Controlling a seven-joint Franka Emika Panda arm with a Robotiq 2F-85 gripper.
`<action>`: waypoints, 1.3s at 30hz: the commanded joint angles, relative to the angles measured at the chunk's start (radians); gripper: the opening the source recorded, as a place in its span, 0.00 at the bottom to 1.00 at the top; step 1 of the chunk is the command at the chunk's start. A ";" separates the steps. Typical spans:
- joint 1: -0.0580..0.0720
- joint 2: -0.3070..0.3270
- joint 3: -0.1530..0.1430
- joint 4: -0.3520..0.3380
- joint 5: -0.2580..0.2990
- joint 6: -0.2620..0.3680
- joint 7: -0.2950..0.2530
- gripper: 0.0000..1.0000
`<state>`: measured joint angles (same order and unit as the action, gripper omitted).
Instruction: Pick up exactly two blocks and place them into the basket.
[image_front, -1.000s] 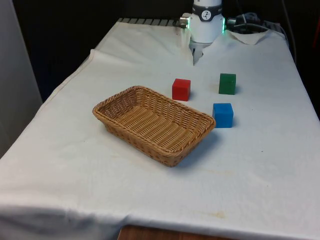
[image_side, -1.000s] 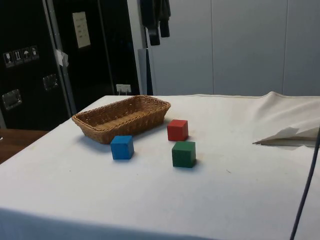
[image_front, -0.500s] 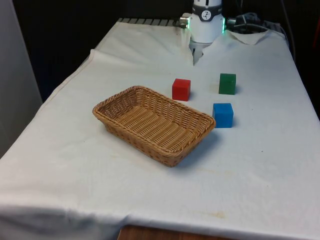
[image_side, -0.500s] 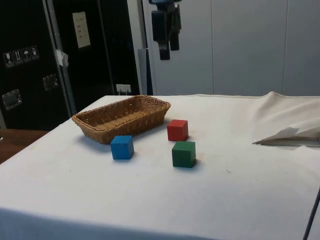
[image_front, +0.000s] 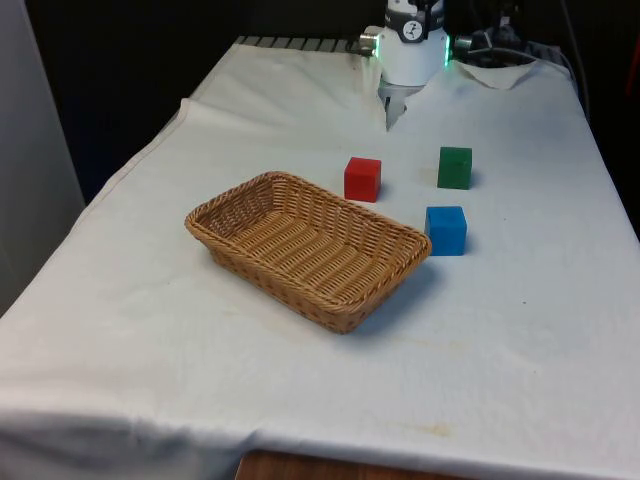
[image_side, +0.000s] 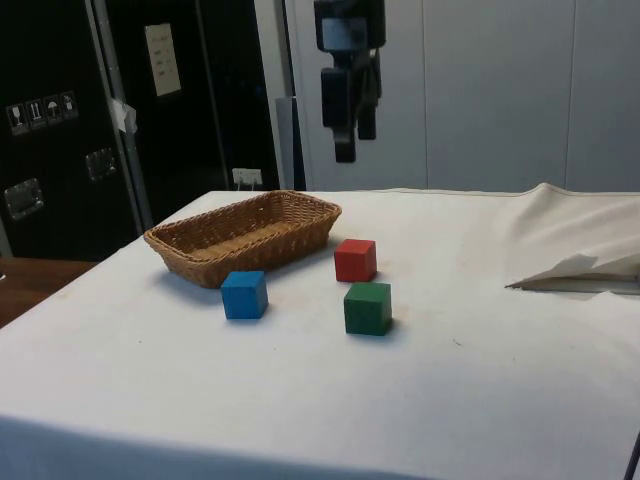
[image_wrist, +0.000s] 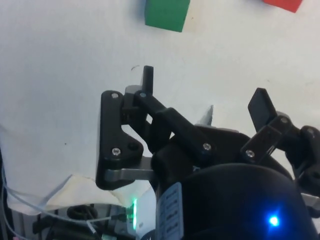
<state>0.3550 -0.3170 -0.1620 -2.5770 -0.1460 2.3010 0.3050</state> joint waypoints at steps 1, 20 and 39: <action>0.000 -0.003 0.005 -0.011 -0.002 0.019 0.016 1.00; 0.002 0.022 0.002 -0.102 0.016 0.146 0.019 1.00; 0.002 0.177 -0.011 -0.161 0.046 0.377 0.008 1.00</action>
<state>0.3540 -0.1380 -0.1700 -2.7330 -0.1160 2.6650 0.3240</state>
